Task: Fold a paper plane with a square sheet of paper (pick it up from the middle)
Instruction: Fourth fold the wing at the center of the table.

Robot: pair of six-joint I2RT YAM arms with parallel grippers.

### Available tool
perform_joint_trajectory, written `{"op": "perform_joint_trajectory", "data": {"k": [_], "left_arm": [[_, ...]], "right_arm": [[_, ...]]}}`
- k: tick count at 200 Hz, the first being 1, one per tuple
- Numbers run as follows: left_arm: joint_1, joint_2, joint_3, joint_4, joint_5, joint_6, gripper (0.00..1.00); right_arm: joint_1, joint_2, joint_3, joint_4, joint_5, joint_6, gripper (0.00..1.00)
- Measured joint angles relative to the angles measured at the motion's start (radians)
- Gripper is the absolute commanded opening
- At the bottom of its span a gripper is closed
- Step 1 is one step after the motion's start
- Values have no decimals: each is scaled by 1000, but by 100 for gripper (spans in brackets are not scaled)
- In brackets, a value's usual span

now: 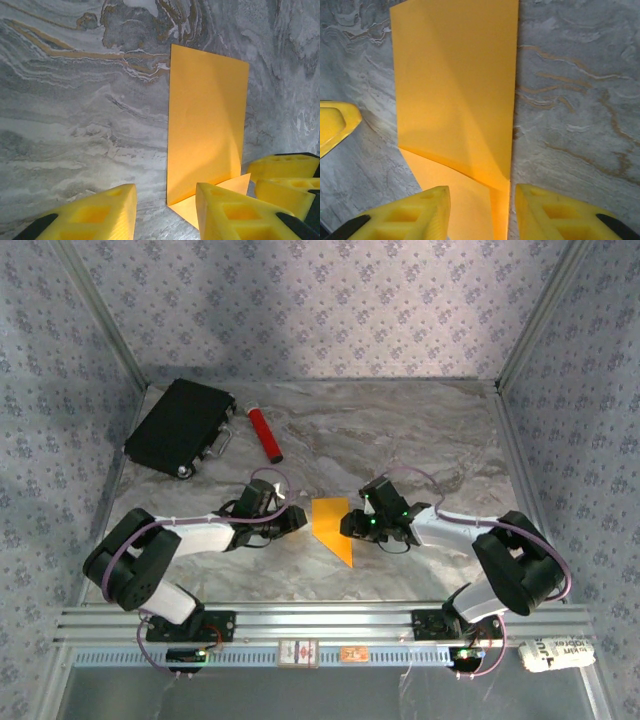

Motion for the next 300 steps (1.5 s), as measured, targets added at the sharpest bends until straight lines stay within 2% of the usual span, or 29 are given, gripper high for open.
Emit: {"op": "perform_joint_trajectory", "data": {"k": [15, 93, 173, 204, 243, 300], "left_arm": [[0, 0, 0, 1, 1, 0, 36], [0, 0, 0, 1, 14, -8, 36], [0, 12, 0, 1, 23, -15, 37], [0, 12, 0, 2, 39, -18, 41], [0, 34, 23, 2, 74, -27, 50], [0, 119, 82, 37, 152, -42, 53]], "right_arm": [[2, 0, 1, 2, -10, -3, 34], [2, 25, 2, 8, -28, -13, 32], [2, 29, 7, 9, -35, -23, 14], [2, 28, 7, 9, -38, -26, 10], [-2, 12, 5, 25, -52, -26, 9], [-23, -16, -18, 42, -71, -26, 9]]}}
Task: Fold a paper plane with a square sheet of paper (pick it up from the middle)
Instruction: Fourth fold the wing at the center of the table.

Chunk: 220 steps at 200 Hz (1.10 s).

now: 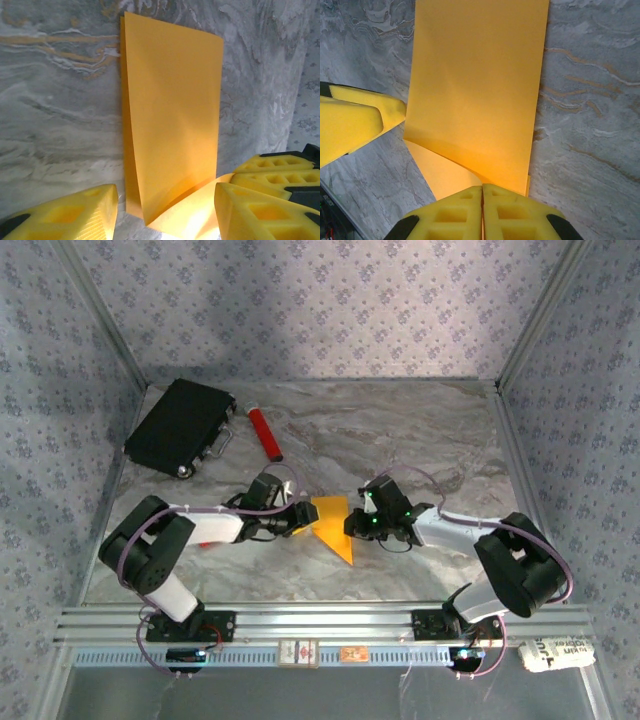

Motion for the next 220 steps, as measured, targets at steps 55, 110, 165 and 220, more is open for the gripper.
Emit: {"op": "perform_joint_trajectory", "data": {"k": [55, 110, 165, 220], "left_arm": [[4, 37, 20, 29, 29, -19, 51], [4, 80, 57, 47, 49, -37, 35], [11, 127, 89, 81, 69, -60, 12], [12, 119, 91, 44, 7, -58, 0]], "right_arm": [[-9, -20, -12, 4, -5, 0, 9], [-11, -24, -21, 11, -10, 0, 10], [-12, -25, -26, 12, -10, 0, 17], [-12, -61, -38, -10, 34, -12, 39]]}}
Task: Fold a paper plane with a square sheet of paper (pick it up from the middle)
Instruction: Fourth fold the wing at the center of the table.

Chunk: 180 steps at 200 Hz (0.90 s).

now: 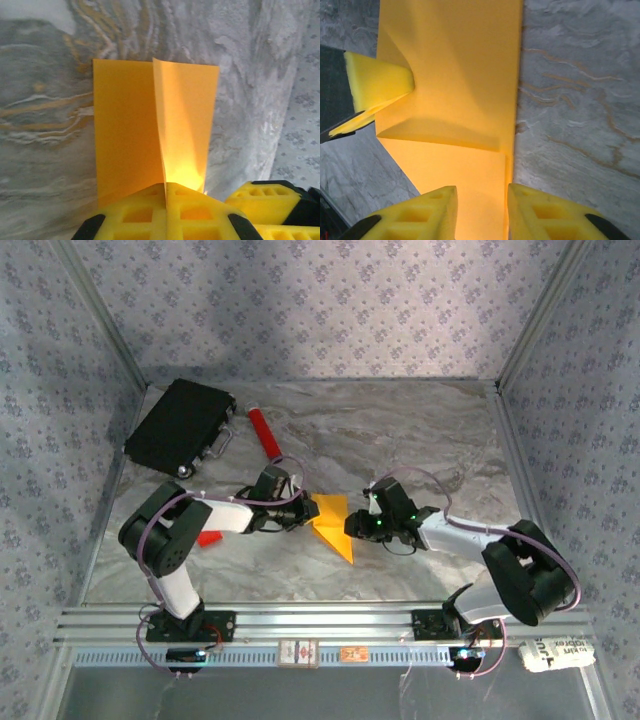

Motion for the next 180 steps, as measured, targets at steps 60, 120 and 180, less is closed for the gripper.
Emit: {"op": "perform_joint_trajectory", "data": {"k": [60, 120, 180], "left_arm": [[-28, -111, -26, -32, -161, -5, 0], [-61, -118, -28, -36, -206, -14, 15], [-61, -143, -31, -36, -198, -8, 6]], "right_arm": [[7, -60, 0, -98, 97, -35, 44], [112, -117, 20, -128, 198, -134, 46], [372, -101, 56, -111, 475, -333, 46]]}}
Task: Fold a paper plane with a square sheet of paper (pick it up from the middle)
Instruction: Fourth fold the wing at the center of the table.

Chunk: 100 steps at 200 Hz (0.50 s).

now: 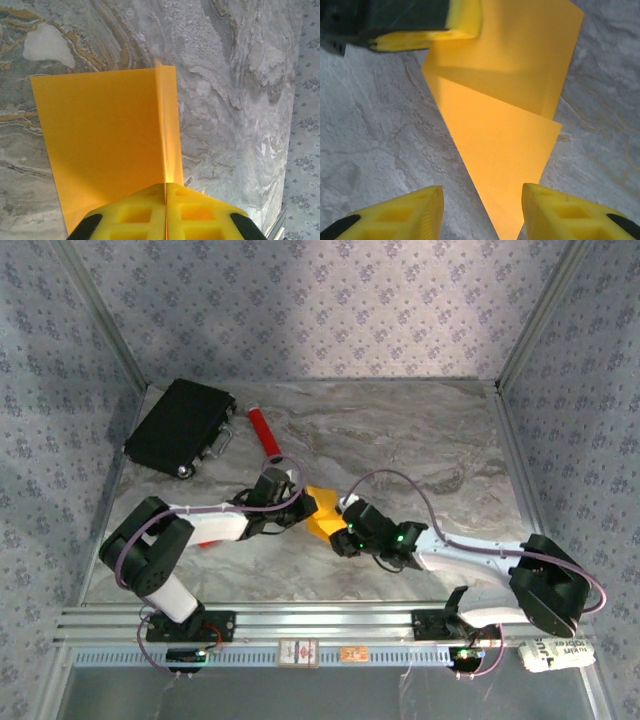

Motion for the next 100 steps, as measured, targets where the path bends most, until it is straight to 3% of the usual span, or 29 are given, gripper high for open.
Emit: {"op": "perform_joint_trajectory", "data": {"k": [32, 100], "left_arm": [[0, -23, 0, 1, 10, 0, 5], [0, -23, 0, 1, 29, -4, 4]], "right_arm": [[95, 30, -19, 67, 124, -124, 47], [146, 155, -20, 135, 275, -206, 46]]}}
